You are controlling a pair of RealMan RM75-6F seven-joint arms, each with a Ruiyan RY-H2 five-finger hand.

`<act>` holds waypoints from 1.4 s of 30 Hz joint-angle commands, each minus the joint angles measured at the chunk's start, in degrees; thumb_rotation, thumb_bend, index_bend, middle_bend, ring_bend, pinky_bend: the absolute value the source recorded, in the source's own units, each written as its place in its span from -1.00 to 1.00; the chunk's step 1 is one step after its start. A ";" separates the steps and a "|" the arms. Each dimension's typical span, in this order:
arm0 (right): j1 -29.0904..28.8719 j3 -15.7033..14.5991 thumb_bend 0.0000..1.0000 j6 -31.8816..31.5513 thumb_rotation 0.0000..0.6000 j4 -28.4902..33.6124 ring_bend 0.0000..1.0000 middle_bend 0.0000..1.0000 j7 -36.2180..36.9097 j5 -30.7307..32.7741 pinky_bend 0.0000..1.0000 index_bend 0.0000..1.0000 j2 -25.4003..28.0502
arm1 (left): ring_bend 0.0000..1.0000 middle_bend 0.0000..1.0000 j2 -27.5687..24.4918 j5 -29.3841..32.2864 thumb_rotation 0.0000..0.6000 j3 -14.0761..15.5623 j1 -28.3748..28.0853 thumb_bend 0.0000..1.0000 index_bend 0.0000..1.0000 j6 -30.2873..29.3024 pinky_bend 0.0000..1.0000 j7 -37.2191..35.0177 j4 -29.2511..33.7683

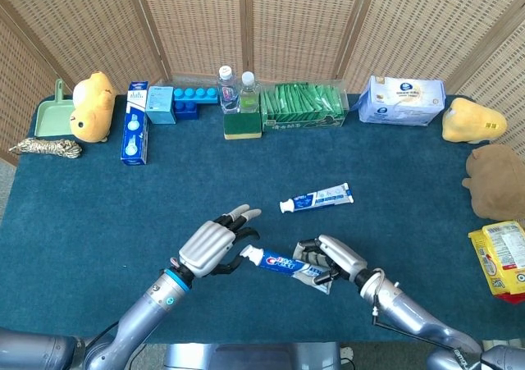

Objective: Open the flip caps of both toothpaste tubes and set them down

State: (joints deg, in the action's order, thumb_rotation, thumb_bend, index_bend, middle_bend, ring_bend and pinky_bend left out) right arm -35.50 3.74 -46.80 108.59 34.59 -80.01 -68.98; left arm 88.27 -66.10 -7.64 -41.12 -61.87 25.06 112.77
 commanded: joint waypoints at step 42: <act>1.17 -0.53 -0.03 -1.58 1.00 -1.72 0.20 0.41 -16.70 5.36 0.31 0.67 -1.32 | -1.00 -0.90 -8.93 -3.82 0.97 1.62 5.25 -0.13 -0.67 -7.30 -0.60 -3.40 4.39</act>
State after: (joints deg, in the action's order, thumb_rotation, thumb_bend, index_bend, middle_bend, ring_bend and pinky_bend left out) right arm -34.44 3.25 -48.28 107.00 17.76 -74.57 -70.19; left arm 80.64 -69.02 -6.86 -37.07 -67.97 22.15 116.36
